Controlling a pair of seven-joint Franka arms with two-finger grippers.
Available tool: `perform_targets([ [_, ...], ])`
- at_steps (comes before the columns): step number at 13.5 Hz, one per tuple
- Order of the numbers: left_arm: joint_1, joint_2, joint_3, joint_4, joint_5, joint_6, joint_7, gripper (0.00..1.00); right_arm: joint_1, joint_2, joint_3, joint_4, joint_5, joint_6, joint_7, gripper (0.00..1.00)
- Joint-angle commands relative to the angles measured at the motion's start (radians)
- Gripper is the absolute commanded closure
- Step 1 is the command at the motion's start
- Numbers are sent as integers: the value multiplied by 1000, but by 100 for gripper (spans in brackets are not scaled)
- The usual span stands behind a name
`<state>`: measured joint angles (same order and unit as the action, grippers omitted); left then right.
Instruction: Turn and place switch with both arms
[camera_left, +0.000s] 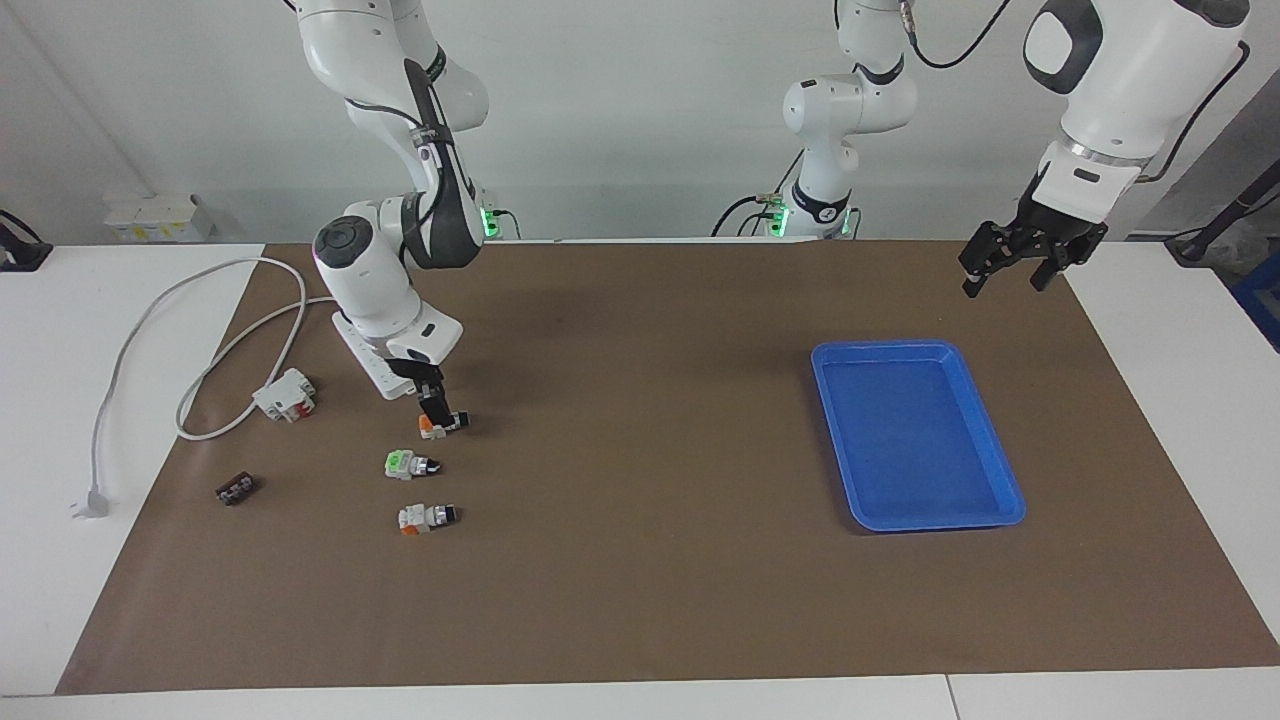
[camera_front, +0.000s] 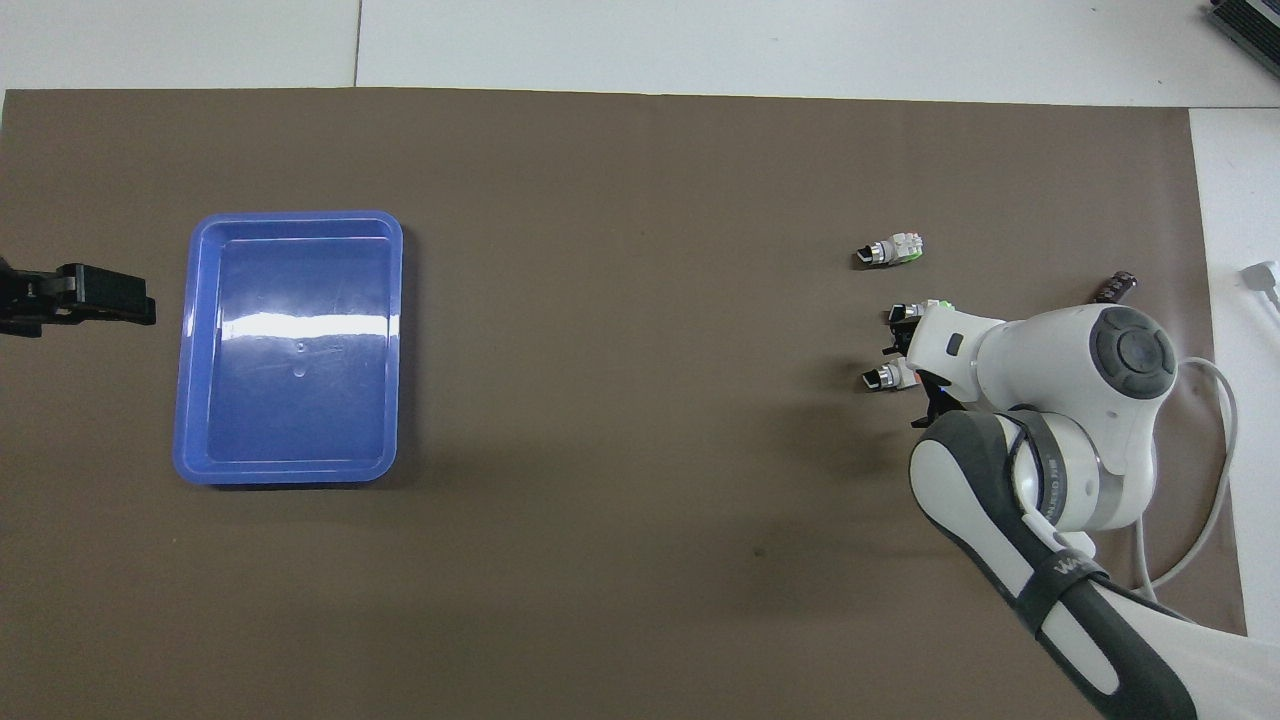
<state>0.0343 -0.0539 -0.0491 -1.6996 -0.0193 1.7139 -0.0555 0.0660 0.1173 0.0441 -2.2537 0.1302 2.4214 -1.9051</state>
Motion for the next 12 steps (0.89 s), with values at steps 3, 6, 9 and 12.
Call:
perform_targets([
  [3, 4, -21, -1, -14, 10, -13, 0, 0, -15, 39, 5, -3, 23, 56, -38, 0],
  [6, 4, -21, -1, -12, 10, -13, 0, 0, -31, 44, 5, -9, 23, 64, -35, 0],
  [9, 4, -21, -1, -14, 10, -13, 0, 0, -34, 41, 5, -10, 23, 59, -37, 0],
  [12, 4, -21, -1, -12, 10, -13, 0, 0, -38, 42, 5, -10, 23, 62, -34, 0],
])
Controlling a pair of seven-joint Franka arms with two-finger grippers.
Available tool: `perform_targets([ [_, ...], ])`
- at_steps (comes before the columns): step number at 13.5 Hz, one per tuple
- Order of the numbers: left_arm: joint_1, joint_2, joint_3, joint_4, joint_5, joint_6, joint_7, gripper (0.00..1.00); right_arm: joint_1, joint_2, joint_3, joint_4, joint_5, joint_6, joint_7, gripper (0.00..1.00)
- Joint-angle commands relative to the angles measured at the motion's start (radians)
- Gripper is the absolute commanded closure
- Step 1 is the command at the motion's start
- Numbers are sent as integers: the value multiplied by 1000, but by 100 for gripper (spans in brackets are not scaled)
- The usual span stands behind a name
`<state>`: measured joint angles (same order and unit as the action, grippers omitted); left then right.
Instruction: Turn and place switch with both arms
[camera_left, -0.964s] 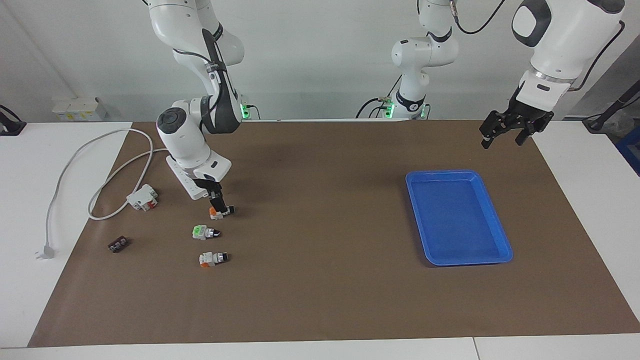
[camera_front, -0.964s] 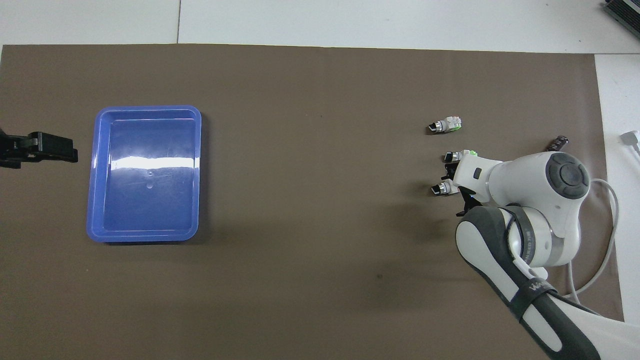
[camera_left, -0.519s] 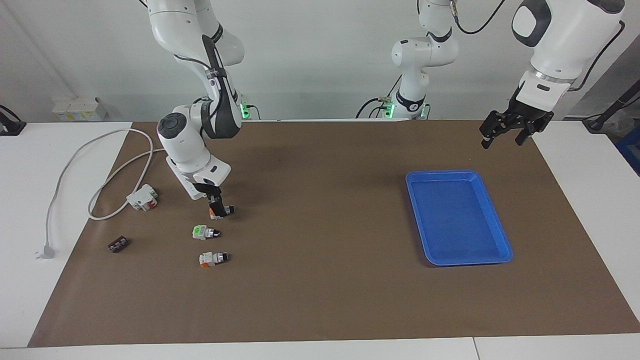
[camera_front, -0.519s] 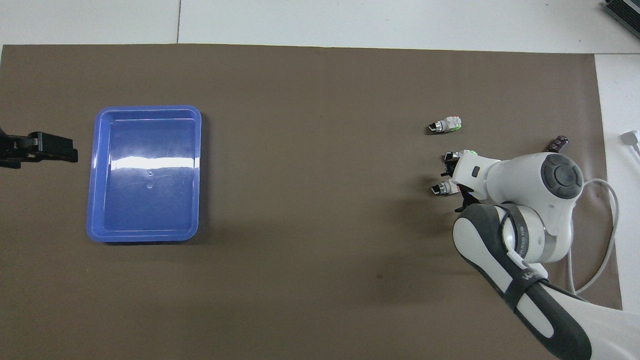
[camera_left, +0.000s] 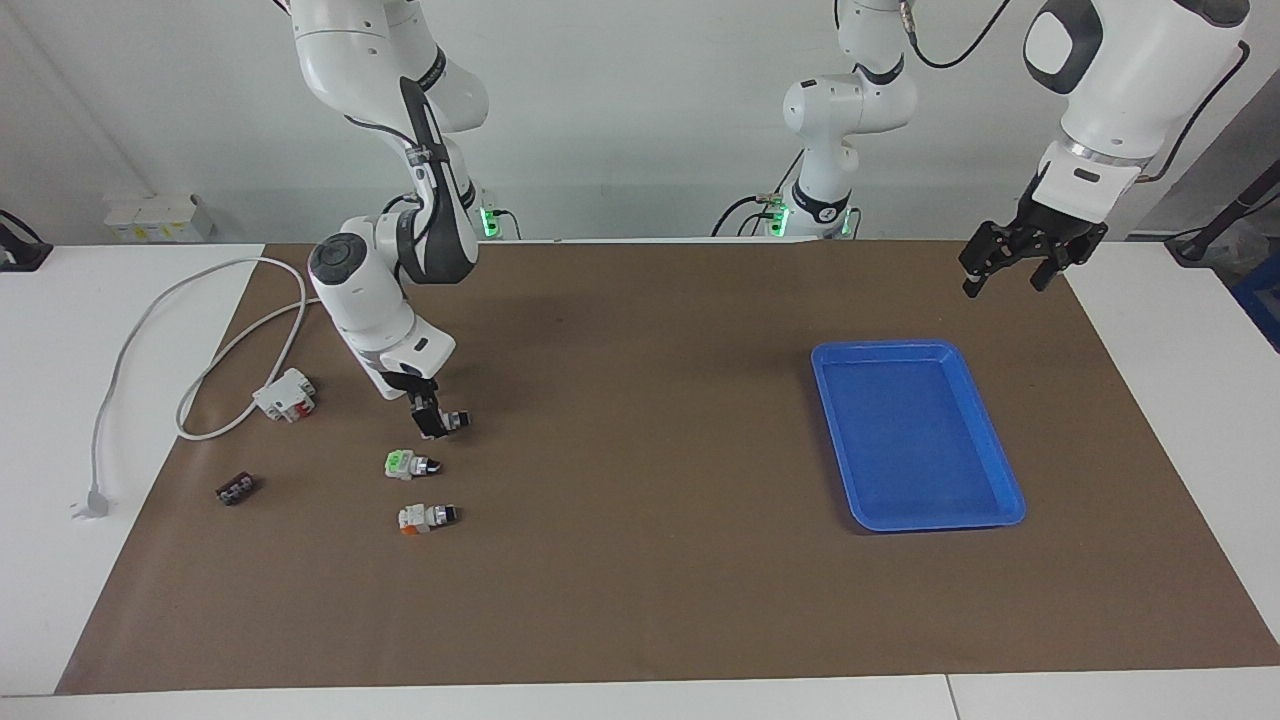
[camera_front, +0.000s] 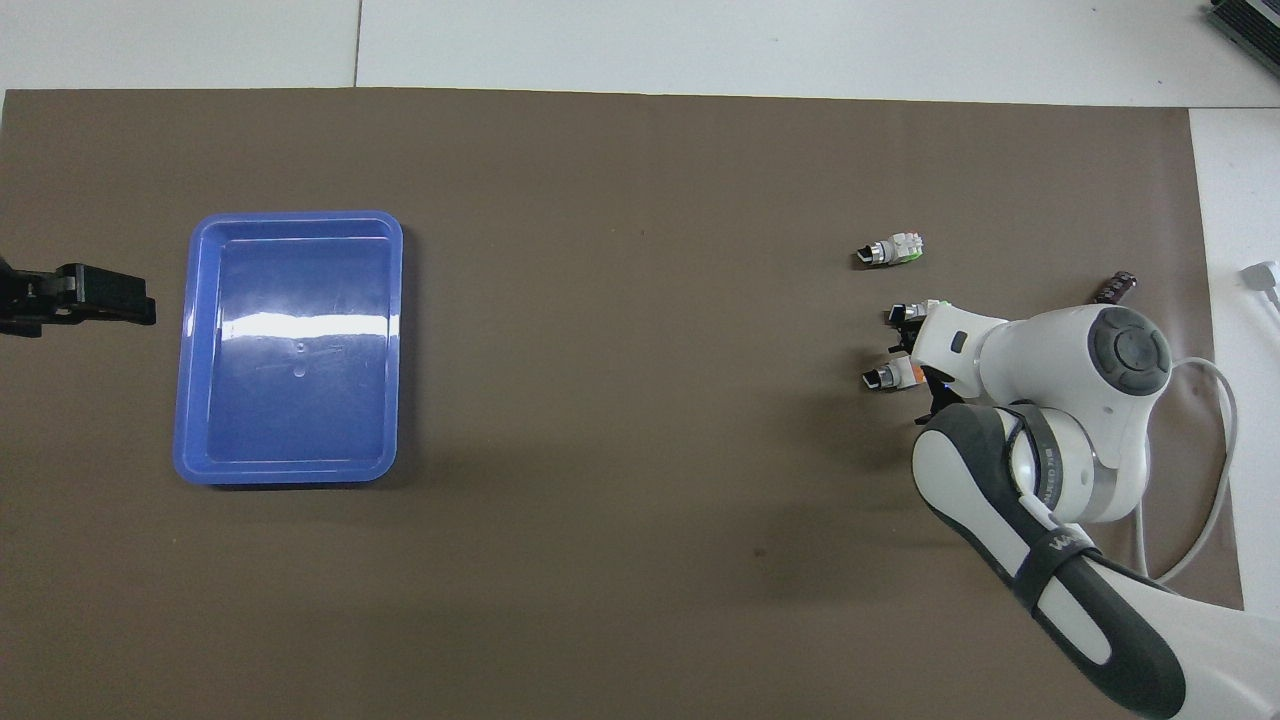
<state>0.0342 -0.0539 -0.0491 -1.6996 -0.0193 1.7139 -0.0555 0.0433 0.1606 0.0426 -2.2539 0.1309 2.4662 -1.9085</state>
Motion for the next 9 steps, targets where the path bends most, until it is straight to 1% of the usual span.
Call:
perform_targets([
  [1, 4, -21, -1, -12, 10, -13, 0, 0, -19, -1, 6, -10, 22, 20, -32, 0],
  [2, 4, -21, -1, -14, 12, -13, 0, 0, -35, 0, 6, -10, 22, 22, -32, 0],
  [4, 4, -21, -1, -14, 10, -13, 0, 0, -25, -1, 6, -12, 22, 25, -24, 0],
  [6, 4, -21, -1, -14, 10, -13, 0, 0, -23, -3, 6, -21, 22, 30, -24, 2],
  [8, 4, -21, -1, -14, 10, -13, 0, 0, -23, -9, 6, -59, 24, 83, -23, 3],
  [9, 4, -21, -1, -12, 10, -13, 0, 0, -23, -10, 6, -65, 22, 91, -21, 4],
])
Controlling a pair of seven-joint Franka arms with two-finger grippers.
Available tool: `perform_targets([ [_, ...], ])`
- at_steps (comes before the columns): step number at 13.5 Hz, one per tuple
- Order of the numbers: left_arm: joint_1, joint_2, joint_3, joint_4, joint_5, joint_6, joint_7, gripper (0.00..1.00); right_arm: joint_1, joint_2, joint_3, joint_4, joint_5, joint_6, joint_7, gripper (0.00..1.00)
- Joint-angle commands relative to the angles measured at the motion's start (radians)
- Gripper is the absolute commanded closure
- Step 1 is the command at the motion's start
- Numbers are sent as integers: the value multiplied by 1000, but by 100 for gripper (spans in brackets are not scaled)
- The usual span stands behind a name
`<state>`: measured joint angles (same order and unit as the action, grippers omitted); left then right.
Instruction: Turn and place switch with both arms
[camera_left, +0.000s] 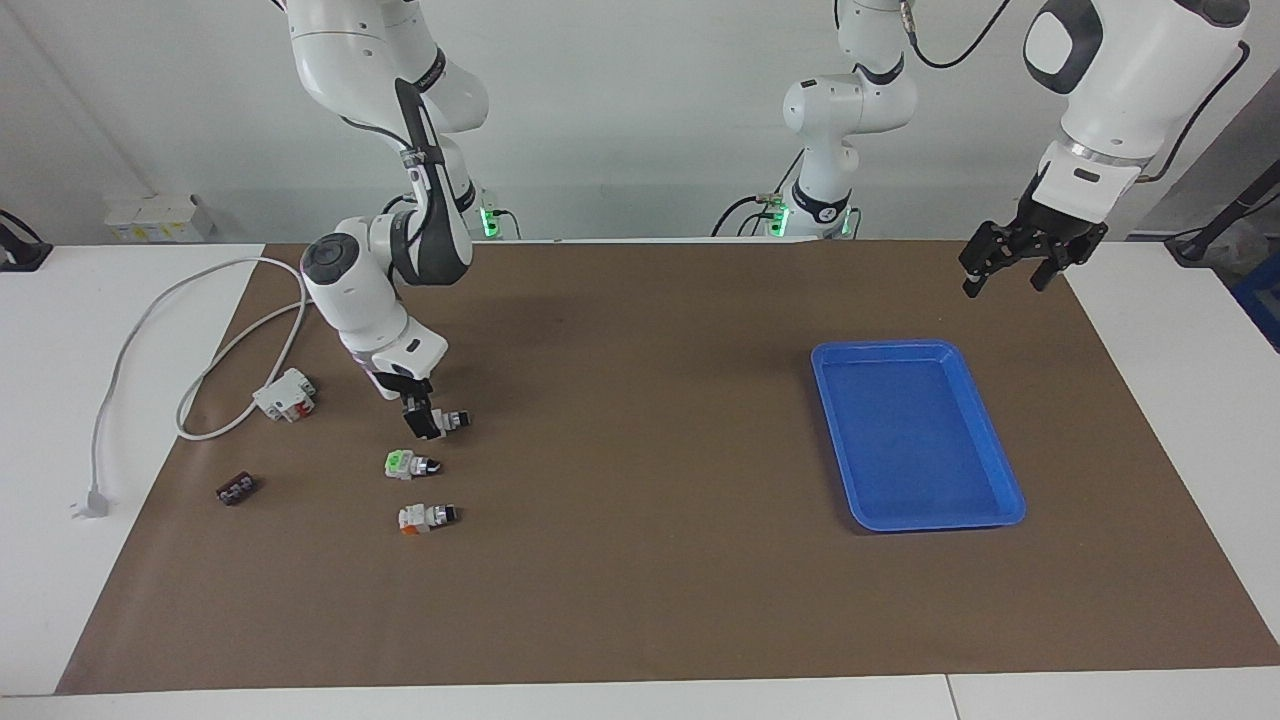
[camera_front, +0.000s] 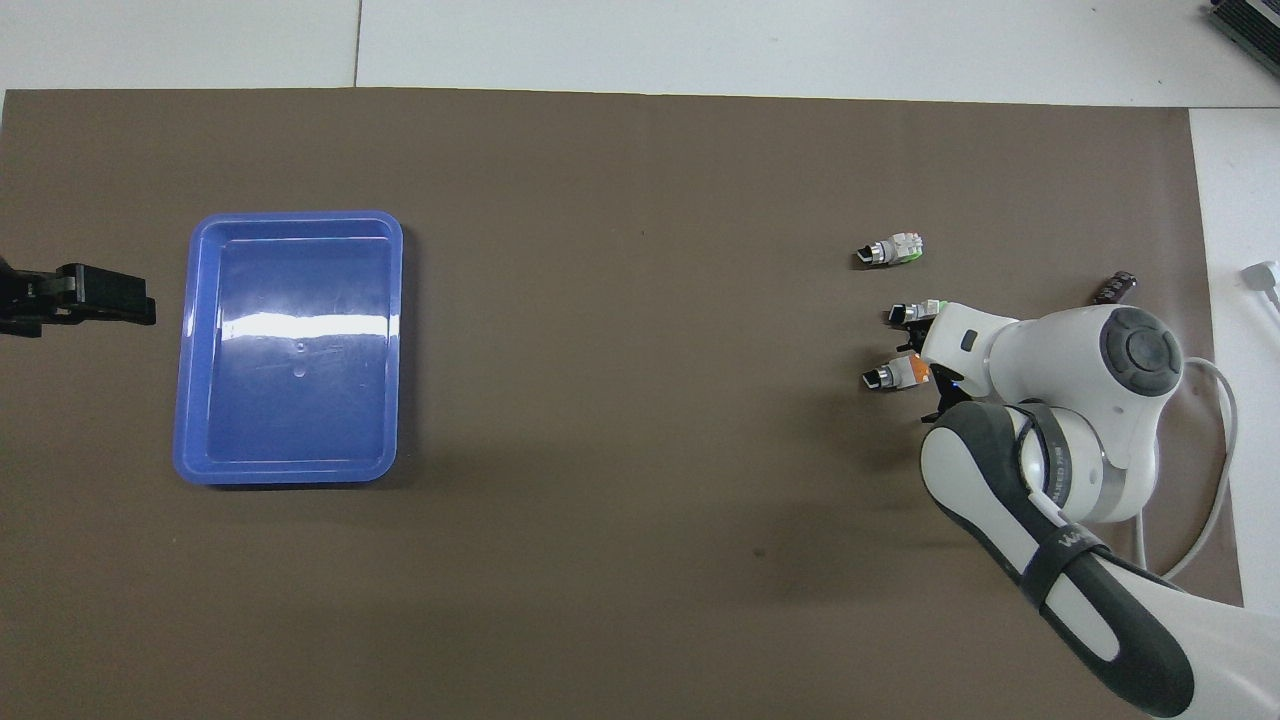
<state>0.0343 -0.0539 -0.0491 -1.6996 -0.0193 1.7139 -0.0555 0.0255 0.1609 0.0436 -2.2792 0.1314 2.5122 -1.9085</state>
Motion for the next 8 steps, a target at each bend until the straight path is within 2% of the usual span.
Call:
perform_targets([
  [1, 4, -21, -1, -14, 10, -13, 0, 0, -6, -11, 6, -40, 22, 45, -20, 4],
  [8, 4, -21, -1, -14, 10, -5, 0, 0, -4, -11, 6, -40, 22, 45, -17, 15],
])
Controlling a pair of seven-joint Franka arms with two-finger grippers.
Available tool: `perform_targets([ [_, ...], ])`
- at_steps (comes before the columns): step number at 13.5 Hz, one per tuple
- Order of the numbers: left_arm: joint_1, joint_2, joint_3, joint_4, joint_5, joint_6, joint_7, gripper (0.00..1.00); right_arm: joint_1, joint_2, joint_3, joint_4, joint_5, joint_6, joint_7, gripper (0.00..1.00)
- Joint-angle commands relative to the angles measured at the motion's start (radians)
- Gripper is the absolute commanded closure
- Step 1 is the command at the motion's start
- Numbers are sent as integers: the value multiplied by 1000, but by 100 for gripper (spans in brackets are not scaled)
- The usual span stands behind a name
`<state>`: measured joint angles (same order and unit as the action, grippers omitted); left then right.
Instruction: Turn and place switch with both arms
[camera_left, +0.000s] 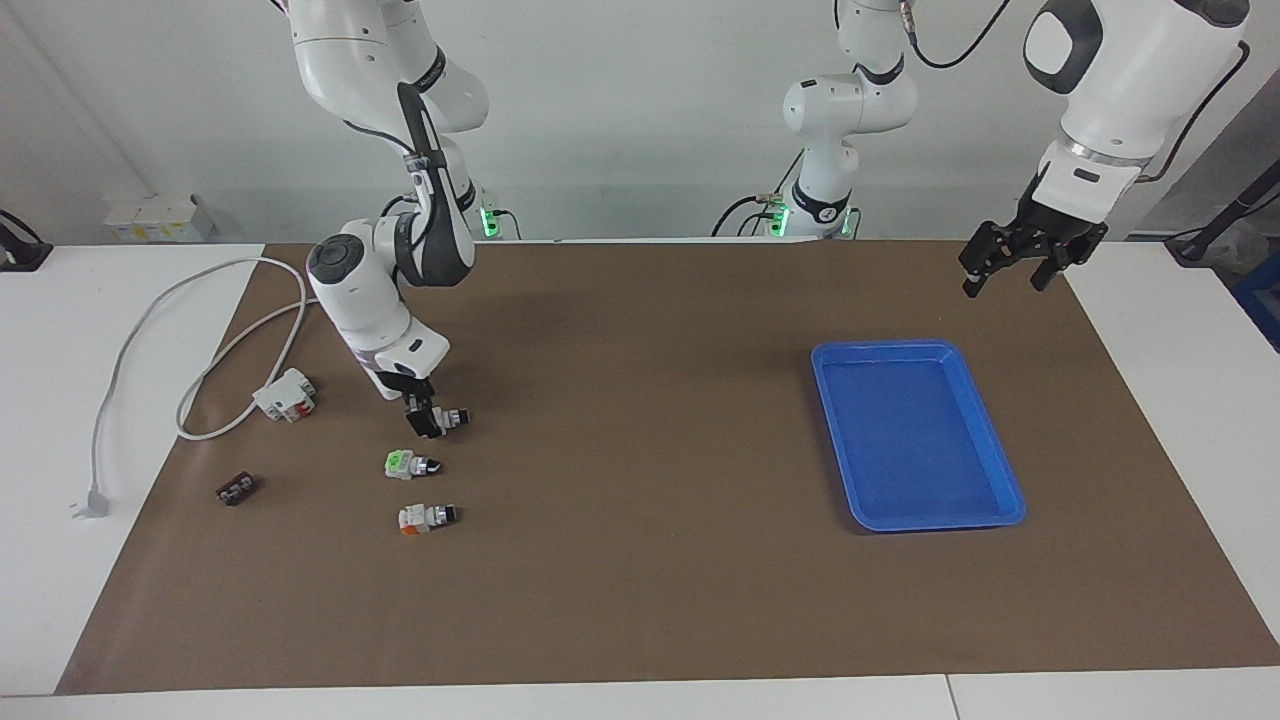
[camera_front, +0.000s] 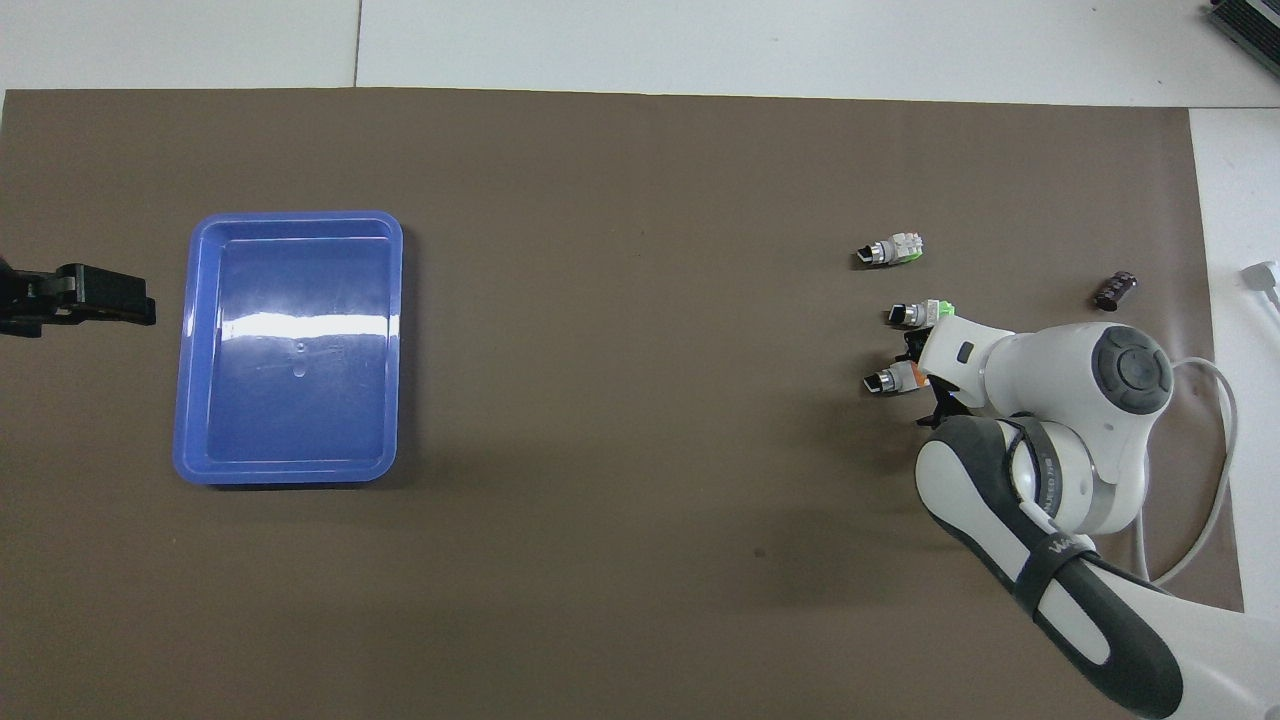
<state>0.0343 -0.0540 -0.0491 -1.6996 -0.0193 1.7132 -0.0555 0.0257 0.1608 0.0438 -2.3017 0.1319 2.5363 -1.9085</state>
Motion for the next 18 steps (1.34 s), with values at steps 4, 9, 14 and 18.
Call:
perform_targets([
  [4, 0, -23, -2, -14, 10, -15, -1, 0, 19, -11, 7, -18, 23, 19, -7, 64],
  [9, -10, -23, -2, -12, 10, -12, 0, 0, 98, -43, 10, 28, 23, -10, 116, 100],
  [14, -11, -26, -6, -31, -88, -11, -3, 0, 235, -60, 39, 126, 23, -85, 460, 100],
  [18, -4, -47, -5, -77, -313, 11, -35, 8, 296, -27, 50, 398, 23, -382, 664, 100],
])
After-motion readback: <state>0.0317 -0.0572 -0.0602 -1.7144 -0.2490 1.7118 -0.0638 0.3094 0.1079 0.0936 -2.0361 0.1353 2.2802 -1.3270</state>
